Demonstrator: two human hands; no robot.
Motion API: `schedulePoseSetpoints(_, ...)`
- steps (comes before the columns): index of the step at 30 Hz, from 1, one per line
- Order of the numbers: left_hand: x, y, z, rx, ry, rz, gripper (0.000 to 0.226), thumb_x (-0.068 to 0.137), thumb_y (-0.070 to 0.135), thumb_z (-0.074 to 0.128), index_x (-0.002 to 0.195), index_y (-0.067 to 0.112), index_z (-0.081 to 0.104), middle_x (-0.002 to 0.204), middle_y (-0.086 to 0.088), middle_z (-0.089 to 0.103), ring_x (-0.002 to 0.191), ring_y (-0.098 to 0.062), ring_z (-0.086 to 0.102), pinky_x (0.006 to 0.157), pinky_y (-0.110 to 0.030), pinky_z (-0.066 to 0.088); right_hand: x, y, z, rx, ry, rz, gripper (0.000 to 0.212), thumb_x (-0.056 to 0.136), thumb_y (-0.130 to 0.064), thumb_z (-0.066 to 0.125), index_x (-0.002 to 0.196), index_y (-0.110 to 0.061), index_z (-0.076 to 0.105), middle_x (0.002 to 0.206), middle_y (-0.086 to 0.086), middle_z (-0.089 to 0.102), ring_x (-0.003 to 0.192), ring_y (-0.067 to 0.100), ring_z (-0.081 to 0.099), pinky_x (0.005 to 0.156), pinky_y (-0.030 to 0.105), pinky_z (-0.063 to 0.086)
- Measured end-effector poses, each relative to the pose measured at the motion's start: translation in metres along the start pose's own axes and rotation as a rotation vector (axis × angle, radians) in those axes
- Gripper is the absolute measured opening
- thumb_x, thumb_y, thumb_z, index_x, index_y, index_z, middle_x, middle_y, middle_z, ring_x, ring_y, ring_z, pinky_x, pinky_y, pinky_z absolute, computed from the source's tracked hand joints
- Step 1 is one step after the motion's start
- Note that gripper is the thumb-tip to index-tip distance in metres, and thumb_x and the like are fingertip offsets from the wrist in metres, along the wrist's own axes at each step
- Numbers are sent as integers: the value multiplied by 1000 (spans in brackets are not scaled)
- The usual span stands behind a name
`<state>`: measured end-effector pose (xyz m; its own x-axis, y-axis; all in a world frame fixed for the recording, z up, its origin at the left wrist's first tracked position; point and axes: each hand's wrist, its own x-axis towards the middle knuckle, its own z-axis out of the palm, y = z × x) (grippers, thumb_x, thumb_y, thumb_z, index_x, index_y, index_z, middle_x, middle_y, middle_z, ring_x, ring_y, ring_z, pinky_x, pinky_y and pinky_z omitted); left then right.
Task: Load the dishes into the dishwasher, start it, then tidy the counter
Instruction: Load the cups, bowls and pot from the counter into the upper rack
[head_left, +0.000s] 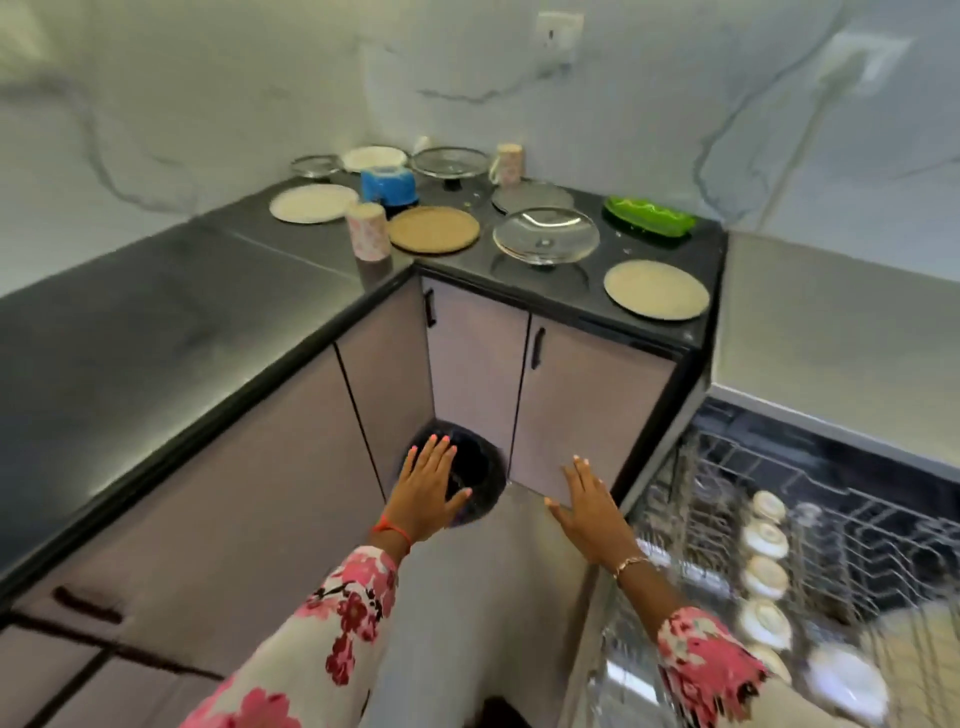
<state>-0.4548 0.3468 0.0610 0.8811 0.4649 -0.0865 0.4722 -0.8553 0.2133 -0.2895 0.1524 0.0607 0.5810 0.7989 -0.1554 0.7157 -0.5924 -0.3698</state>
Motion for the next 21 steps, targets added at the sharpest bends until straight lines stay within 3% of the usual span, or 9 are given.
schedulePoseSetpoints(5,62,-64,-37,-75,123,-74,98,71,65,6,144,4,28,155,-12,19,145,-27,8,111,-34,-11,103,-39,-17,29,49,-81,69,96,-49,37,148,-8,18,158,10,4,146,23,2,119,36,9)
schedulePoseSetpoints(8,110,-106,-56,-57,174,-129,103,66,68,3,146,7,23,157,-8,14,146,-22,3,114,-33,-10,180,-61,-25,6,69,-131,78,92,-60,27,147,-6,17,157,12,6,146,24,3,118,33,5)
schedulePoseSetpoints(11,152,-148,-75,-57,190,-202,100,70,70,6,147,8,23,157,-8,14,146,-22,3,117,-37,-3,252,-88,-41,21,82,-165,68,96,-46,38,147,-6,18,157,12,8,146,23,3,119,34,6)
schedulePoseSetpoints(14,195,-185,-96,5,198,-278,75,92,59,30,148,10,20,157,-6,11,146,-20,0,117,-37,-3,320,-115,-61,37,85,-231,68,97,-44,39,148,-7,16,158,11,5,147,22,1,119,33,4)
schedulePoseSetpoints(16,221,-203,-110,-11,215,-312,70,94,52,37,148,10,19,158,-7,9,146,-21,-1,117,-36,-4,363,-132,-76,38,89,-279,68,97,-43,39,148,-7,14,158,11,4,147,22,0,119,32,3)
schedulePoseSetpoints(21,273,-251,-133,-38,211,-371,93,80,71,17,149,10,12,158,-5,4,146,-19,-5,117,-39,-5,451,-181,-109,69,108,-360,68,95,-48,37,148,-9,19,157,10,11,146,22,6,120,35,8)
